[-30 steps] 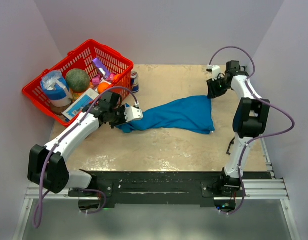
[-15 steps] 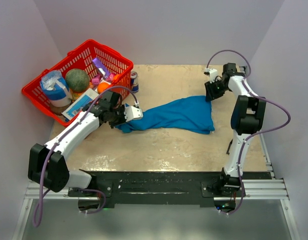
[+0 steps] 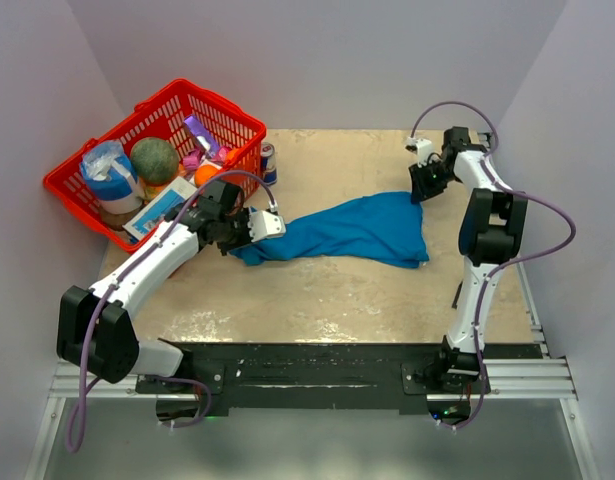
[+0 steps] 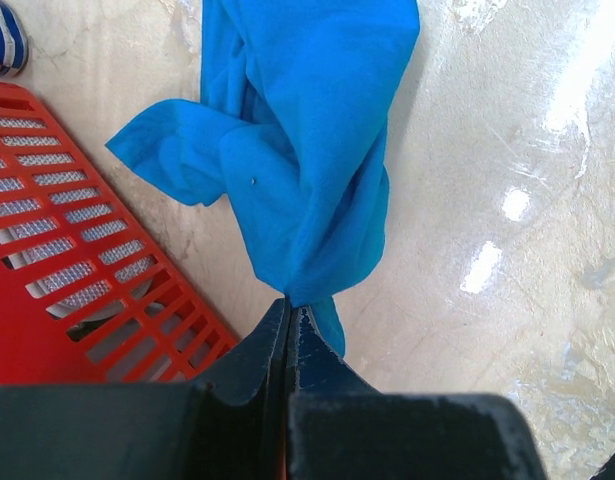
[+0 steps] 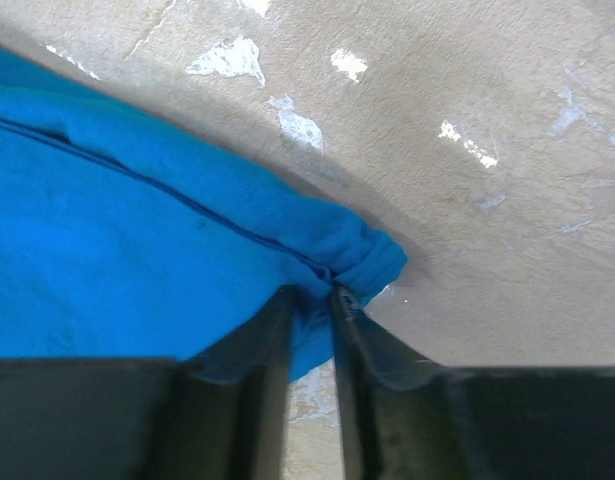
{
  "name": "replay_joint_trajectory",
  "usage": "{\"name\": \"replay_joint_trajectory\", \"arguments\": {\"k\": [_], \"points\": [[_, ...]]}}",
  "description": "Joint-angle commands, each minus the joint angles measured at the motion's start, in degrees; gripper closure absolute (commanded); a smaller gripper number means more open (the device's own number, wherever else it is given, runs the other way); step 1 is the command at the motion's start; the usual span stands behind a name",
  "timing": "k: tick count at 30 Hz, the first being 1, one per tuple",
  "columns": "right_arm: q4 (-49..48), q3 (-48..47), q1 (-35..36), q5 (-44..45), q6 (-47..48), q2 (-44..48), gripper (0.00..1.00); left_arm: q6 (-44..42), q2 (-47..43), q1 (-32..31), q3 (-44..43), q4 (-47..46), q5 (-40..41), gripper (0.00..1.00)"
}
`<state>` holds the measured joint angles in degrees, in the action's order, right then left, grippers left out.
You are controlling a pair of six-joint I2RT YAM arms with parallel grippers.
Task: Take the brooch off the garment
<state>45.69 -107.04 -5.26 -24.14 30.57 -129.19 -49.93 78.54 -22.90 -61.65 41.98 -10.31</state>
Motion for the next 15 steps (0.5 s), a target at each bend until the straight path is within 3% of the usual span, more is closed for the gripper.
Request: {"name": "replay_joint_trajectory", "arguments": {"k": [1,7,15], "points": [[1.86,-2.20,0.25,-2.58,0.54,0.51,0.80,0.89,0.03,0.40,-2.51,0.39,0.11,1.00],[5.01,-4.31,0.25,-3.02,1.86,6.04,0.98,0.28,-0.06,0.40,-4.44,0.04,1.34,1.00],[11.43,-10.64,0.16,1.19,1.26,19.22,1.00,-1.49,0.47,1.10,-10.15,-5.67,1.17,1.00]]}}
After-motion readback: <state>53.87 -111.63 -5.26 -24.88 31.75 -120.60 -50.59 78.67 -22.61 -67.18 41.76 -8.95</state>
